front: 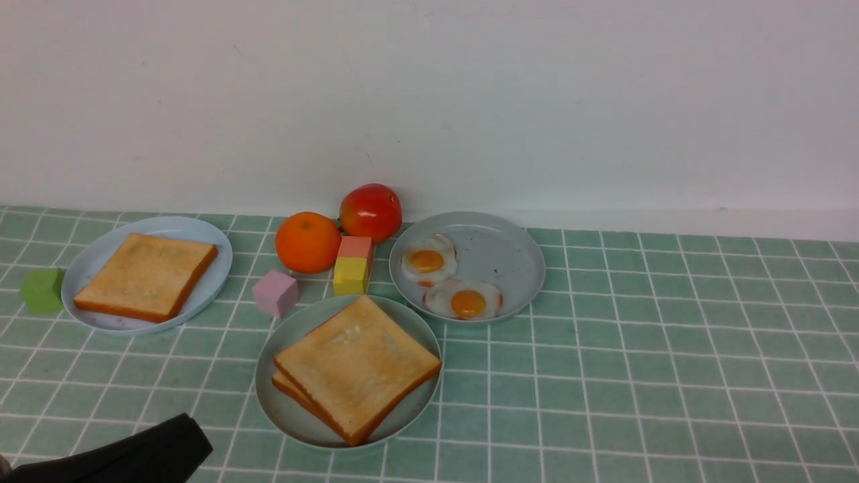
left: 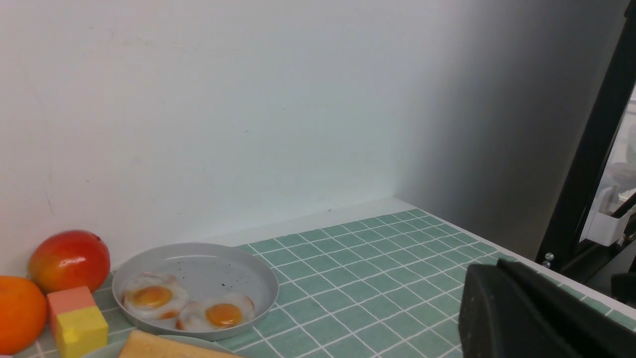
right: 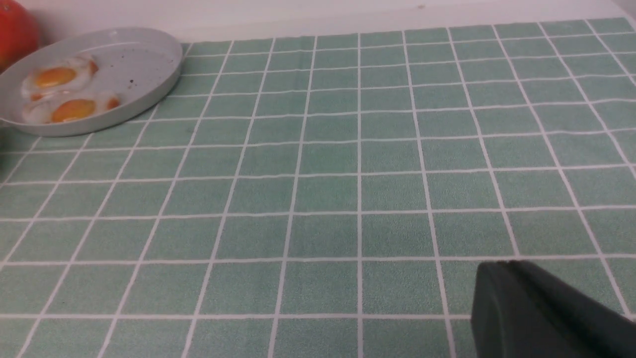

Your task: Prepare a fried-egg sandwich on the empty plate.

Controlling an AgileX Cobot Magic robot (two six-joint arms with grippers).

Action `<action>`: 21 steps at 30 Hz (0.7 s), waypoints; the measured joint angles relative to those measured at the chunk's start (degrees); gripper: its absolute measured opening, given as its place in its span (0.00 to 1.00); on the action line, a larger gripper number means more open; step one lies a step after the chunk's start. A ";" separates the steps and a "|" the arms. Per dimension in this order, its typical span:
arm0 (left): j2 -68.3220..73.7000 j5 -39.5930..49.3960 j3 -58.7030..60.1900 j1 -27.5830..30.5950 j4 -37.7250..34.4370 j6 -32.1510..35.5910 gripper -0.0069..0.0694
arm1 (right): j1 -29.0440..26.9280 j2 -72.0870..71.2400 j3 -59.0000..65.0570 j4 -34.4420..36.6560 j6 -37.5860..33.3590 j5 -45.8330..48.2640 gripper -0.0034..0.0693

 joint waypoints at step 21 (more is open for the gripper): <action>-0.73 1.63 2.19 3.94 -2.02 3.20 0.09 | 0.00 0.00 0.00 0.00 0.00 0.00 0.05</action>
